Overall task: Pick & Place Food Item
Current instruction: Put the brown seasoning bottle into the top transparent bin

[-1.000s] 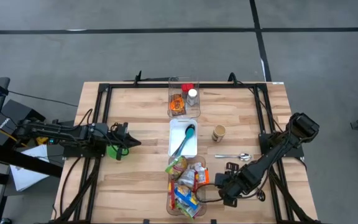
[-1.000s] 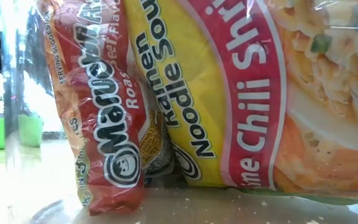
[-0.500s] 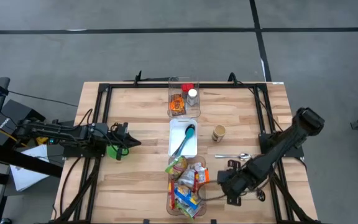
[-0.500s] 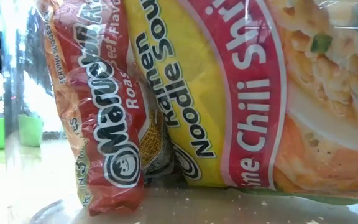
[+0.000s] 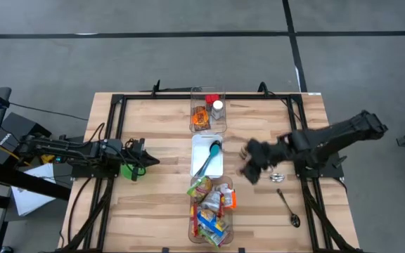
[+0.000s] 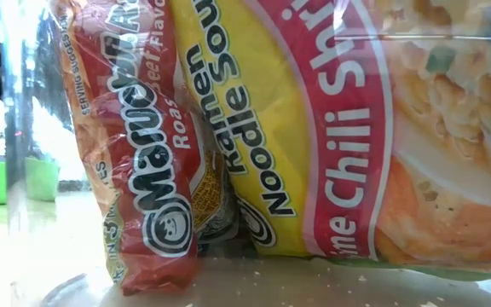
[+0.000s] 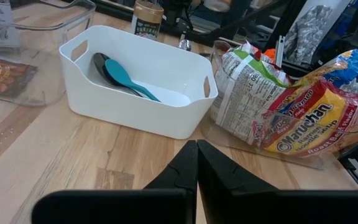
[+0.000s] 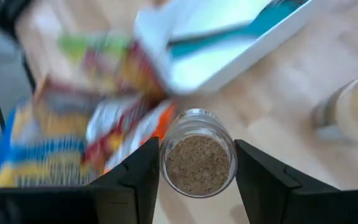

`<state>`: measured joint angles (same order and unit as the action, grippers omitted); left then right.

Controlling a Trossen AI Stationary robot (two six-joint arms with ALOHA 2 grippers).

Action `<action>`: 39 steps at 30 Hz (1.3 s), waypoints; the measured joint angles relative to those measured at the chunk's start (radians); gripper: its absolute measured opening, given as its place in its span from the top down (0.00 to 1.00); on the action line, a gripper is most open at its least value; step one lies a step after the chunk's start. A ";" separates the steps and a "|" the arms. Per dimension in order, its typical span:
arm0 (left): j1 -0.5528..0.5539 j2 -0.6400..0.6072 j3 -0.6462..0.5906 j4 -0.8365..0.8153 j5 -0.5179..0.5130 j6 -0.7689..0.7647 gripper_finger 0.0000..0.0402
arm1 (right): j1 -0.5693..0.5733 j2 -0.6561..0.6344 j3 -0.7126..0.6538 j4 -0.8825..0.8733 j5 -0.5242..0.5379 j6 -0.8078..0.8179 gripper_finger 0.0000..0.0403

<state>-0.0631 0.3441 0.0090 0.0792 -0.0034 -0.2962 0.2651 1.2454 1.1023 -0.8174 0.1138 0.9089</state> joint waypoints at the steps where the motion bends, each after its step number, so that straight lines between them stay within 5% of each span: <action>1: 0.000 0.000 0.000 0.000 0.000 0.000 1.00 | -0.040 -0.007 0.000 0.009 -0.002 -0.001 0.58; 7: 0.000 0.000 0.000 0.001 0.000 0.000 1.00 | -0.261 -0.002 0.029 0.101 -0.064 -0.097 0.58; 13: 0.000 0.000 0.000 0.007 0.000 0.000 1.00 | -0.426 0.106 0.204 0.111 -0.108 -0.240 0.58; 26: 0.000 0.000 0.000 0.020 0.000 0.000 1.00 | -0.624 0.562 0.749 -0.264 -0.196 -0.521 0.58; 39: 0.000 0.000 0.000 0.020 0.000 0.000 1.00 | -0.654 0.658 0.693 -0.233 -0.187 -0.633 0.58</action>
<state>-0.0631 0.3443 0.0090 0.0996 -0.0036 -0.2962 -0.3892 1.9038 1.7955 -1.0507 -0.0729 0.2758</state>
